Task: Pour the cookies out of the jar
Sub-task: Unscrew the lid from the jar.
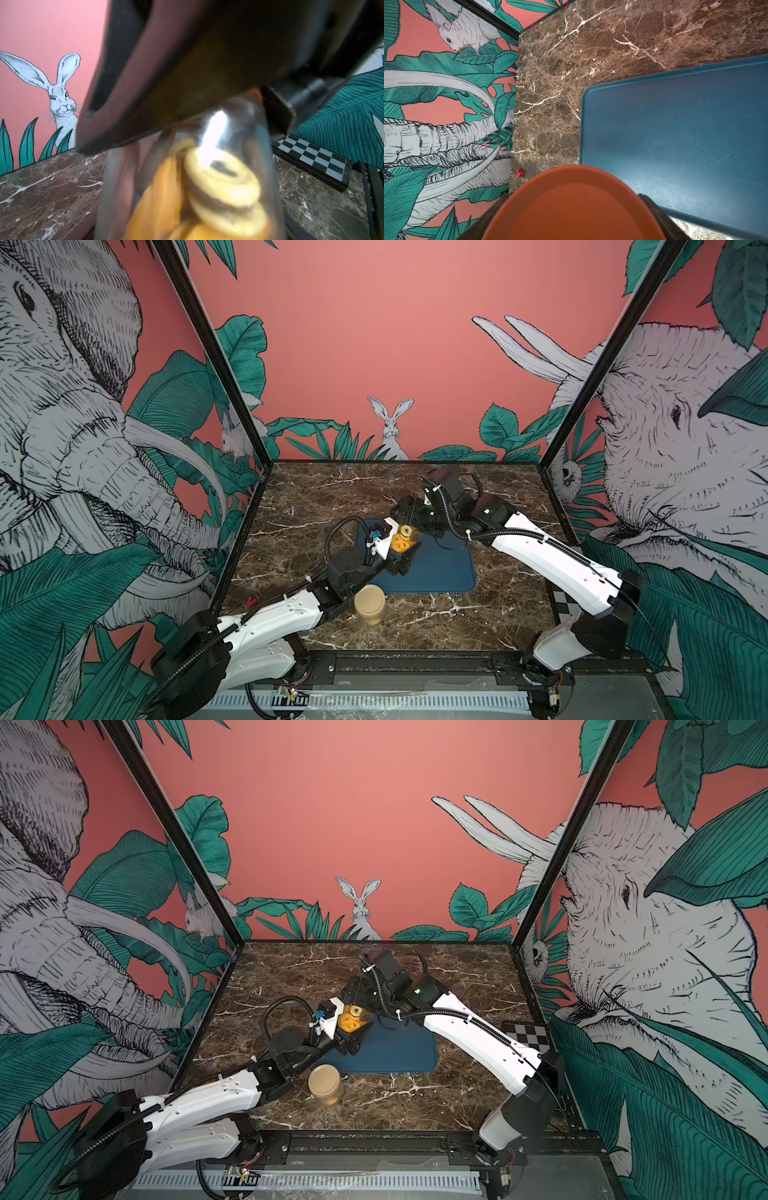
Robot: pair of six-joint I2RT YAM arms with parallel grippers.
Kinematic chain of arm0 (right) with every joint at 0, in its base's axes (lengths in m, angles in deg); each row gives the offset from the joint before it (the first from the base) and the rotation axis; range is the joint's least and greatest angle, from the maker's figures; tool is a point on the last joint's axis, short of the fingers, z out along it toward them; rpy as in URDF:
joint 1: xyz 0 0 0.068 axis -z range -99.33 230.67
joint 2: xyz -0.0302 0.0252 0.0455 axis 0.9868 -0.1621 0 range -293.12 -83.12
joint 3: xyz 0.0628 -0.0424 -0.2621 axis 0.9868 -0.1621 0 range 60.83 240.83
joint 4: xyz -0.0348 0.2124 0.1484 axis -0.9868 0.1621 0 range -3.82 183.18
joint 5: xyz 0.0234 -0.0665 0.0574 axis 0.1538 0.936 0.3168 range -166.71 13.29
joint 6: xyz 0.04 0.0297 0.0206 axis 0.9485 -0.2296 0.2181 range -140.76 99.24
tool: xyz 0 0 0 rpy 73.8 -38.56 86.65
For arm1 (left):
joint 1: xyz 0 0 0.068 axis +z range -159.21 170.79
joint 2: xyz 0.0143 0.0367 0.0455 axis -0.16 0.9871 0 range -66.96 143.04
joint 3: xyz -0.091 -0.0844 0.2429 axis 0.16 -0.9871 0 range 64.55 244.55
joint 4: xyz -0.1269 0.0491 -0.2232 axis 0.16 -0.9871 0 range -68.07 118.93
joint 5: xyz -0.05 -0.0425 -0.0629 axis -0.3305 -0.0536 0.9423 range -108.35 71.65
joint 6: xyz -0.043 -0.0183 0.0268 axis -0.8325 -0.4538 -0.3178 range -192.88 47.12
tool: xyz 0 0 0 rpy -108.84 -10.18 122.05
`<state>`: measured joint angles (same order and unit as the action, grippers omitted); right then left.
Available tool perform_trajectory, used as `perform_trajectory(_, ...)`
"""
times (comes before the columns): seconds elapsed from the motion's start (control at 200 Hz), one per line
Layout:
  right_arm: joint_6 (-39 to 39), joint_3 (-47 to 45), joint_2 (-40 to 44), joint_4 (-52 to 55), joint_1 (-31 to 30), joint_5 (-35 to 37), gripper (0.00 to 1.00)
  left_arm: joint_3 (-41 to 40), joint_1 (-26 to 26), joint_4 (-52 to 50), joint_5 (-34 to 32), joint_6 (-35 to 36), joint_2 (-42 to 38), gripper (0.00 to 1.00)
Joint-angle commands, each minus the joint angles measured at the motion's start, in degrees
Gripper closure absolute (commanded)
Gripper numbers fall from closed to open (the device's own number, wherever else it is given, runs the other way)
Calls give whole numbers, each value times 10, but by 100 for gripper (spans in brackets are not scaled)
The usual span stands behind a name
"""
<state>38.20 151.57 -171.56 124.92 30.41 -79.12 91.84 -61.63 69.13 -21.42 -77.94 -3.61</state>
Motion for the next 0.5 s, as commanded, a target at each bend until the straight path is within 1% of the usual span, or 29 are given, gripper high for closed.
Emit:
perform_trajectory(0.0, 13, -19, 29, -102, -21, -84, 100, 35, 0, 76, 31, -46, -3, 59)
perform_trajectory(0.085, 26, -32, 31, -124, -21, -96, 100, 32, 0, 87, 23, -57, -1, 56)
perform_trajectory(0.13, 31, -37, 33, -126, -22, -98, 100, 30, 0, 91, 22, -57, 0, 60)
perform_trajectory(0.15, 32, -38, 33, -126, -22, -97, 100, 30, 0, 91, 22, -57, 0, 65)
perform_trajectory(0.16, 33, -39, 34, -126, -22, -97, 100, 30, 0, 91, 22, -56, 0, 71)
perform_trajectory(0.17, 32, -39, 34, -126, -22, -97, 100, 30, 0, 91, 22, -55, -1, 76)
perform_trajectory(0.2, 34, -43, 37, -127, -22, -97, 100, 32, 0, 90, 19, -53, -1, 99)
perform_trajectory(0.275, 33, -44, 43, -113, -22, -88, 100, 29, 0, 91, 3, -53, -3, 100)
perform_trajectory(0.285, 32, -43, 44, -109, -22, -85, 96, 28, 0, 94, 3, -51, -3, 100)
perform_trajectory(0.305, 30, -41, 47, -101, -22, -79, 84, 25, 0, 99, 3, -48, -4, 100)
perform_trajectory(0.335, 23, -36, 50, -89, -22, -69, 60, 20, 0, 106, 5, -45, -5, 100)
perform_trajectory(0.365, 16, -24, 54, -66, -22, -57, 41, 15, 0, 112, 6, -44, -7, 100)
perform_trajectory(0.385, 10, -14, 55, -48, -22, -46, 24, 12, 0, 115, 6, -43, -8, 100)
perform_trajectory(0.395, 8, -9, 55, -35, -22, -40, 14, 10, 0, 115, 7, -42, -8, 100)
perform_trajectory(0.41, 4, 0, 56, -18, -22, -31, 4, 9, 0, 116, 7, -41, -10, 100)
perform_trajectory(0.43, -2, 13, 56, 2, -21, -18, 1, 7, 0, 116, 8, -40, -11, 100)
perform_trajectory(0.495, -13, 50, 58, 58, -19, 16, 1, -3, 0, 121, 10, -39, -18, 100)
